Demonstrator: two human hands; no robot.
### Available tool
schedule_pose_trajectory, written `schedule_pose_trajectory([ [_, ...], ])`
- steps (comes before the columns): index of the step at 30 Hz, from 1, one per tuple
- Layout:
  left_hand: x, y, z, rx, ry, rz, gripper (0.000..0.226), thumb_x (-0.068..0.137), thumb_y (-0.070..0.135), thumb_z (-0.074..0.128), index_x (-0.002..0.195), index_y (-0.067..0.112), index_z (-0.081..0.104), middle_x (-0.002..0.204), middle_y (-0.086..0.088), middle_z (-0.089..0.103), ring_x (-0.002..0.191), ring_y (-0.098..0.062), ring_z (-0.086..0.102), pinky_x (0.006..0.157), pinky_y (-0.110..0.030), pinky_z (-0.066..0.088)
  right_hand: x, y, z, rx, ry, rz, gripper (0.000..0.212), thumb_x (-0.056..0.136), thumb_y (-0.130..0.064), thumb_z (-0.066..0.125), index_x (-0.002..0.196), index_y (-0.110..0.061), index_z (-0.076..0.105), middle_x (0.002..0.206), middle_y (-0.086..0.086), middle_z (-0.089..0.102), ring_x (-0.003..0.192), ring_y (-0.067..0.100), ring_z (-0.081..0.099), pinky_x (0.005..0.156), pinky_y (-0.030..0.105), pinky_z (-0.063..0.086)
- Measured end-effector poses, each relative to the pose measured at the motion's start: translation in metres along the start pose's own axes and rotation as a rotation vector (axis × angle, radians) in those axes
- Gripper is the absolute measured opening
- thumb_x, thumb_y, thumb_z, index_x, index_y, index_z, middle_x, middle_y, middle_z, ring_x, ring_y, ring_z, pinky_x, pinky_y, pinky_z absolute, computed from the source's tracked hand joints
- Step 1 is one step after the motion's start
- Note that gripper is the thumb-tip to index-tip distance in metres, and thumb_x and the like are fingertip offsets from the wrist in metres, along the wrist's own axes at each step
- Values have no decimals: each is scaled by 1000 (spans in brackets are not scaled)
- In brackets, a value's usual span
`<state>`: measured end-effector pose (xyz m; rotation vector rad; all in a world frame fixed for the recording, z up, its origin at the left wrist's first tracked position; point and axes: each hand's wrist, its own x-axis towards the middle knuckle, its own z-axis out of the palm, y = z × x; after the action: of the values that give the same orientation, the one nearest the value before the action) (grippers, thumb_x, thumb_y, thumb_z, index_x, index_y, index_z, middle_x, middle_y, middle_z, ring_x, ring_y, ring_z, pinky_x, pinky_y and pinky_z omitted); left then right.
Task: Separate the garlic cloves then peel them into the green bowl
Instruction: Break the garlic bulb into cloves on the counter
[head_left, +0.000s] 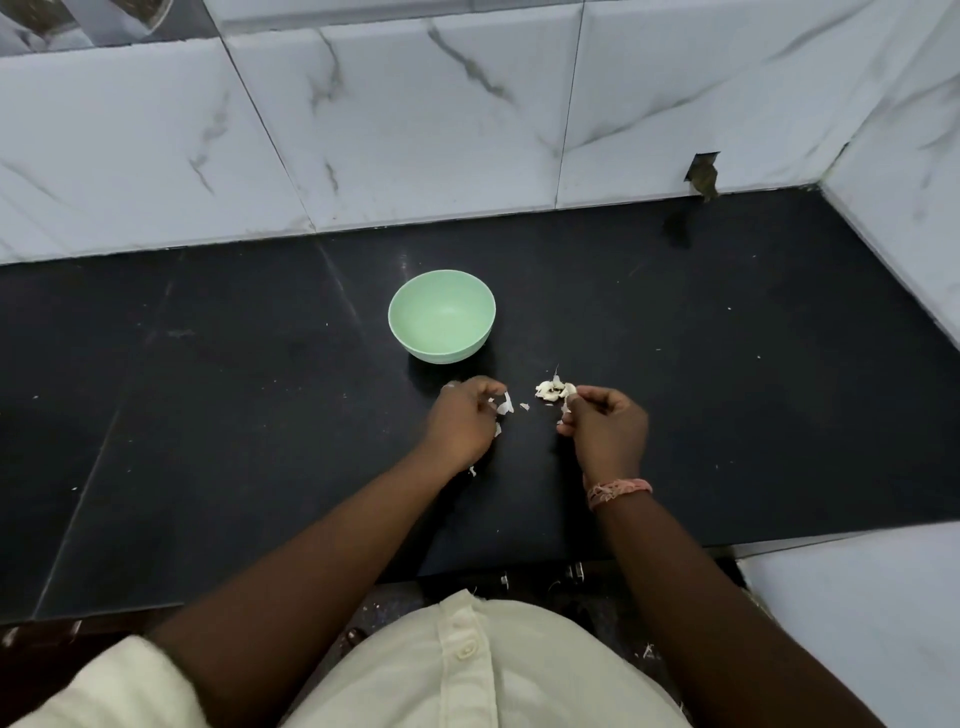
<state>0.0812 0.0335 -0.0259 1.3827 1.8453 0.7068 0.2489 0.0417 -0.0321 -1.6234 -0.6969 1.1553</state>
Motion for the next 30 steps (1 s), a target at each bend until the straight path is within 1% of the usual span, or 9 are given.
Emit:
schedule_pose_trajectory([
  [6, 17, -19, 10, 445, -127, 311, 55, 84, -3, 60, 135, 17, 65, 132, -10, 50, 109, -29, 60, 98, -31, 48, 1, 4, 13, -52, 23, -7, 13, 98, 0, 58, 97, -4, 71, 76, 7, 71, 56, 10, 69, 57, 25, 59],
  [10, 8, -26, -2, 488, -139, 376, 55, 79, -4, 59, 129, 16, 68, 130, -9, 54, 108, -30, 60, 97, -35, 51, -19, 14, 22, -399, -13, -361, 17, 93, -5, 61, 100, -12, 76, 103, 3, 74, 95, 18, 69, 90, 30, 52],
  [13, -1, -37, -10, 421, -52, 362, 45, 75, -5, 58, 112, 16, 74, 117, -4, 59, 99, -25, 61, 88, -33, 52, -33, 26, 30, -578, -202, -603, 29, 94, -2, 51, 112, -2, 73, 109, 13, 73, 104, 27, 66, 95, 30, 48],
  [15, -9, -41, -15, 308, 38, 290, 44, 80, -8, 55, 111, 16, 76, 110, 0, 61, 98, -15, 60, 87, -20, 45, -33, 37, 40, -751, -299, -690, 33, 93, -7, 46, 114, 1, 69, 108, 18, 70, 104, 37, 65, 92, 42, 52],
  [17, -16, -42, -20, 210, 129, 228, 43, 83, -9, 54, 106, 18, 78, 103, 5, 63, 96, -6, 57, 84, -11, 38, -30, 46, 49, -959, -317, -713, 35, 96, -15, 48, 124, 1, 62, 125, 20, 64, 122, 40, 58, 103, 46, 46],
  [20, -21, -49, -26, 26, 230, 61, 32, 88, -2, 59, 97, 20, 80, 97, 8, 72, 94, -7, 64, 85, -19, 46, -38, 53, 60, -1060, -408, -665, 53, 105, -23, 46, 151, 3, 38, 158, 23, 37, 151, 37, 29, 125, 44, 20],
  [23, -19, -52, -28, -527, 254, -303, 19, 92, 9, 59, 100, 16, 75, 96, -2, 76, 85, -18, 70, 82, -32, 55, -51, 58, 69, -1007, -614, -759, 55, 104, -20, 39, 154, 1, 33, 163, 22, 30, 154, 35, 22, 127, 41, 11],
  [26, -21, -46, -35, -1007, 247, -467, 34, 89, 5, 41, 112, 0, 66, 89, -11, 63, 69, -17, 54, 64, -28, 45, -60, 54, 69, -849, -728, -703, 60, 91, -5, 41, 151, 1, 41, 159, 20, 38, 151, 33, 32, 126, 38, 20],
  [30, -34, -37, -46, -1194, 189, -459, 36, 95, -11, 35, 120, -6, 60, 99, -16, 65, 84, -21, 63, 77, -26, 58, -50, 39, 61, -604, -470, -745, 43, 80, 3, 45, 113, -5, 71, 112, 11, 68, 103, 24, 65, 94, 32, 50],
])
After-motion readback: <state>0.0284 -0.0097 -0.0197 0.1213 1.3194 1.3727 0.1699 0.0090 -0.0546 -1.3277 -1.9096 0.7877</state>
